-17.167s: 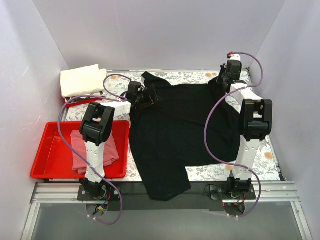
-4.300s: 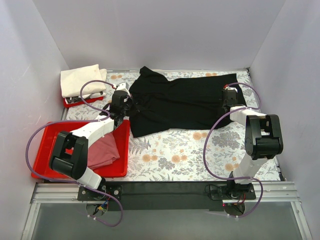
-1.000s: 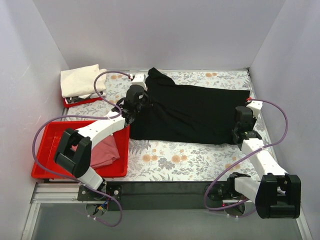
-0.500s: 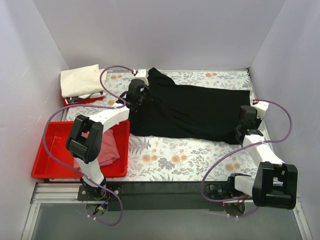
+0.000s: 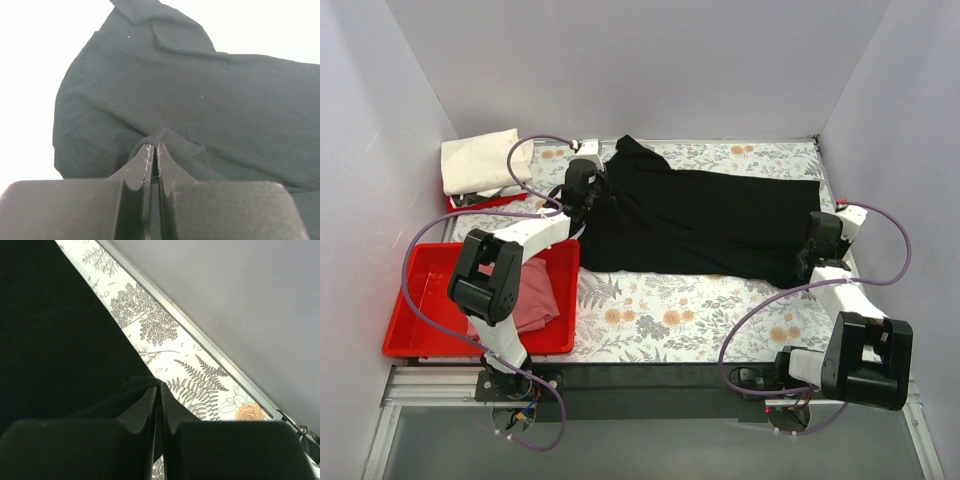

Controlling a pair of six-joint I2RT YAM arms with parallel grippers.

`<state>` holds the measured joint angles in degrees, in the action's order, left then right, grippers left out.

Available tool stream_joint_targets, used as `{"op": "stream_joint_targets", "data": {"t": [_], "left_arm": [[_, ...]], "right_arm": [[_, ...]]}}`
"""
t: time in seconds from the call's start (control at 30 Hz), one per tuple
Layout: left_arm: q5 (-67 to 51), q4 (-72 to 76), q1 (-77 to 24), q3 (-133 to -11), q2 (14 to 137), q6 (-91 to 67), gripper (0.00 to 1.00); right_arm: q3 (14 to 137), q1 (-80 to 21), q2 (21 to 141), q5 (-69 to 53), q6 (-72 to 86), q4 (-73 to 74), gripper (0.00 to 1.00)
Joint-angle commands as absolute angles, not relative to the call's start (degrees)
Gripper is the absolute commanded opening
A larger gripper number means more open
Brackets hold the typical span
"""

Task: Fold and stack the t-shirts
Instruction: Fold the tshirt

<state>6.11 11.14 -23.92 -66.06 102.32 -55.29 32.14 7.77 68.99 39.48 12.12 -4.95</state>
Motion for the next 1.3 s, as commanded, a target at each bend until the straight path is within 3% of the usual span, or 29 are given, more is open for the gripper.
{"op": "stream_joint_targets", "data": {"t": [0.0,0.73,0.83,0.87,0.9,0.93,1.0,1.27], "left_arm": [[4.66,13.36,-23.2,-67.76,99.67,-54.84,0.0],[-5.01,11.43,-21.27,-82.7,114.87,-51.86,0.0],[-3.34,10.46,-21.18,-83.93,115.31,-52.21,0.44],[-2.64,10.37,-21.18,-84.11,114.79,-52.38,0.72],[-1.24,10.2,-21.18,-84.29,114.35,-52.56,0.85],[-0.71,9.93,-21.27,-84.37,113.82,-52.65,0.91],[1.12,9.67,-21.27,-84.38,111.81,-52.91,0.91],[3.87,9.58,-24.16,-72.79,102.4,-58.7,0.92]], "right_arm": [[35.15,8.09,71.36,39.9,13.27,-7.82,0.01],[39.9,8.09,79.89,38.94,12.83,-8.44,0.01],[39.99,8.09,79.63,38.33,12.57,-8.44,0.01],[40.16,8.17,79.37,37.89,12.48,-8.18,0.08],[40.43,8.09,79.28,37.53,12.57,-7.91,0.32],[40.78,8.09,79.19,36.92,12.66,-7.65,0.41],[40.96,8.09,78.05,35.95,12.57,-6.86,0.53],[36.84,8.17,70.84,35.16,14.06,-4.31,0.64]]}}
